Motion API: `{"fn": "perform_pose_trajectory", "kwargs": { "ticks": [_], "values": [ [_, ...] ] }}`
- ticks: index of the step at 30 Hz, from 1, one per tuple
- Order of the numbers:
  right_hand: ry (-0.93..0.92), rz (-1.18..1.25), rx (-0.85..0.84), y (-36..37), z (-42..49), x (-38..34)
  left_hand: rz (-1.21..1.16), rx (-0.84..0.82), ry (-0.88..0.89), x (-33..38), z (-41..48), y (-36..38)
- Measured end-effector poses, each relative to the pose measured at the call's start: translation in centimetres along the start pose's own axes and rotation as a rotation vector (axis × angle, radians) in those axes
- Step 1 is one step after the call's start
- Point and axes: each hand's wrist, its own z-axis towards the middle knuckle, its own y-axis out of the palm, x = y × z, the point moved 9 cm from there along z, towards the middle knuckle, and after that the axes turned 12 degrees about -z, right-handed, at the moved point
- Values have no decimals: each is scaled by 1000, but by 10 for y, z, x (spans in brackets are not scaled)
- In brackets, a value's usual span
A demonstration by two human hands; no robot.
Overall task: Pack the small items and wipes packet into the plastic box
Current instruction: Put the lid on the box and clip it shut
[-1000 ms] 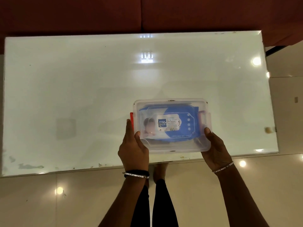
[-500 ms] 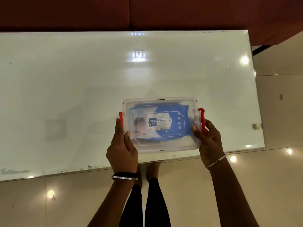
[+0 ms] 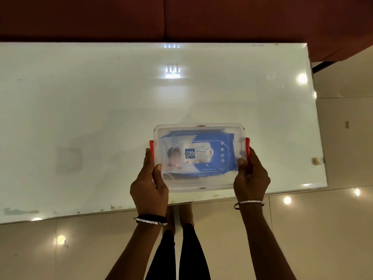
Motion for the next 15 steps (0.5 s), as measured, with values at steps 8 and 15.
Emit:
{"fn": "perform_pose_trajectory", "kwargs": {
  "ticks": [8,15],
  "values": [
    [-55,99,-25,19,17,-56,-43,164,42,7,51,-34],
    [-124,99,-80,53,53,-97,-19,195,57,4,102,-35]
  ]
}}
